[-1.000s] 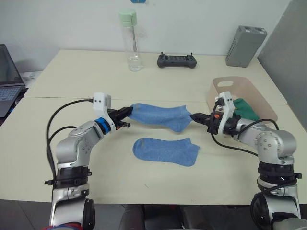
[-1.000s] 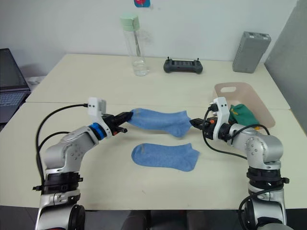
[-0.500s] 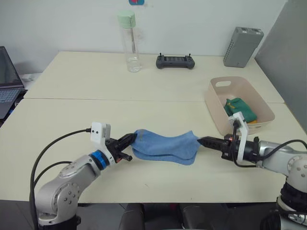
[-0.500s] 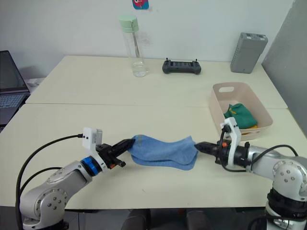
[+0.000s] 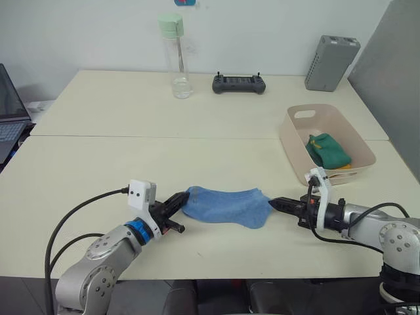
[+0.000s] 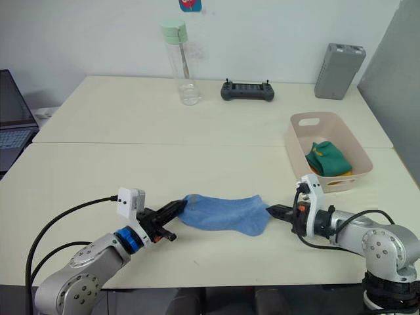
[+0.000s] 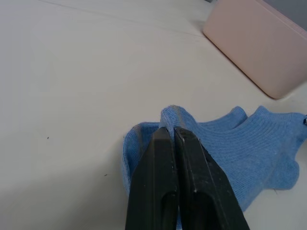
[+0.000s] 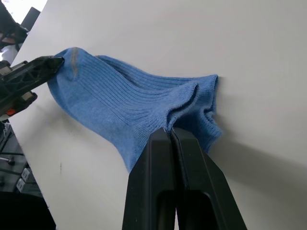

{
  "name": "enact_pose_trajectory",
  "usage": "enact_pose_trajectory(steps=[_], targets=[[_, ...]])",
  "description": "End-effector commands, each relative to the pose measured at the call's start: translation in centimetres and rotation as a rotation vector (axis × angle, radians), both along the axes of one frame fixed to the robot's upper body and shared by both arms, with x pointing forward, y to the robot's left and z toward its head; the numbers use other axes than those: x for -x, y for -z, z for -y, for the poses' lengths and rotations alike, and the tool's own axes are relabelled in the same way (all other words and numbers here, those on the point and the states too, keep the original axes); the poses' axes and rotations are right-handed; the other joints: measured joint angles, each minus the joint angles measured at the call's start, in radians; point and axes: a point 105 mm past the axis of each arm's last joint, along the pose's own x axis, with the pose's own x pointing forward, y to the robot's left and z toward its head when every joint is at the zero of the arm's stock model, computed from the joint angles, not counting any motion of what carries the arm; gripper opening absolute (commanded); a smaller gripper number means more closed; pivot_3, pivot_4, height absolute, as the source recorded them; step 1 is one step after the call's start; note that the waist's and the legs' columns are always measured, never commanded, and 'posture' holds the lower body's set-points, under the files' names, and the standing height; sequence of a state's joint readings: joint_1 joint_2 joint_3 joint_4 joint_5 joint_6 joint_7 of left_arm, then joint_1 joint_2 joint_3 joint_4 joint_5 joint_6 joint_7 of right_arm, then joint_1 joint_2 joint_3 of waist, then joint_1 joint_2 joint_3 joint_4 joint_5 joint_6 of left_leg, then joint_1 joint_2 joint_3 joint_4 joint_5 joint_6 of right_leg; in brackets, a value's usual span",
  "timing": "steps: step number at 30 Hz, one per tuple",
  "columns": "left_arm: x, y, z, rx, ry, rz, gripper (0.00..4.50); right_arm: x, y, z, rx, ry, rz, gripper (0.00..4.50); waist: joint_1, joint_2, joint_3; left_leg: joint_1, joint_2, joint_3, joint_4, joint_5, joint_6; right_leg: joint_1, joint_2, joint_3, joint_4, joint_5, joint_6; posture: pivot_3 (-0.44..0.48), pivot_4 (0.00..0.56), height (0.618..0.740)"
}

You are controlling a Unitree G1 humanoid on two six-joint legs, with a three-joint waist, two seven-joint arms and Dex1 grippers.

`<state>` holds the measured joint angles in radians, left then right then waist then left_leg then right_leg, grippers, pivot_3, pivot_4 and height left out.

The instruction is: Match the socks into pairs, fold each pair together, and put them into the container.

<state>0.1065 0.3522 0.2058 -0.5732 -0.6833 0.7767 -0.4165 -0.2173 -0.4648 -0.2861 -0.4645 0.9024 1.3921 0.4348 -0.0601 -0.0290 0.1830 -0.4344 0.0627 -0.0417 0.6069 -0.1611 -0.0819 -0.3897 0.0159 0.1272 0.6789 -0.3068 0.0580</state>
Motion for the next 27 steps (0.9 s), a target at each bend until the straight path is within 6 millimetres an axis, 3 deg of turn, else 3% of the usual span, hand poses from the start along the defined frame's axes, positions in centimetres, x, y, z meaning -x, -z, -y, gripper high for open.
enact_pose_trajectory(steps=[1,14,27], targets=[[0.0,-0.9,-0.5,-0.01,-0.016,0.053,0.07,-0.6,-0.3,0.0,0.011,0.002,0.044,0.03,0.0,0.0,0.0,0.0,0.0,0.0,0.0,0.0,0.0,0.0,0.0,0.0,0.0,0.0,0.0,0.0,0.15,0.74],[0.3,0.6,-0.2,-0.03,-0.011,0.054,0.07,-2.2,0.5,0.0,0.042,0.033,0.068,0.03,0.0,0.0,0.0,0.0,0.0,0.0,0.0,0.0,0.0,-0.001,0.0,0.0,0.0,0.0,0.0,0.0,0.15,0.74],[0.2,2.0,-0.2,-0.054,0.006,0.024,0.07,-1.6,0.6,-0.3,0.067,-0.012,0.068,0.03,0.0,0.0,0.0,0.0,0.0,0.001,-0.001,0.0,0.0,-0.001,0.0,0.0,-0.001,-0.001,-0.001,0.0,0.15,0.74]])
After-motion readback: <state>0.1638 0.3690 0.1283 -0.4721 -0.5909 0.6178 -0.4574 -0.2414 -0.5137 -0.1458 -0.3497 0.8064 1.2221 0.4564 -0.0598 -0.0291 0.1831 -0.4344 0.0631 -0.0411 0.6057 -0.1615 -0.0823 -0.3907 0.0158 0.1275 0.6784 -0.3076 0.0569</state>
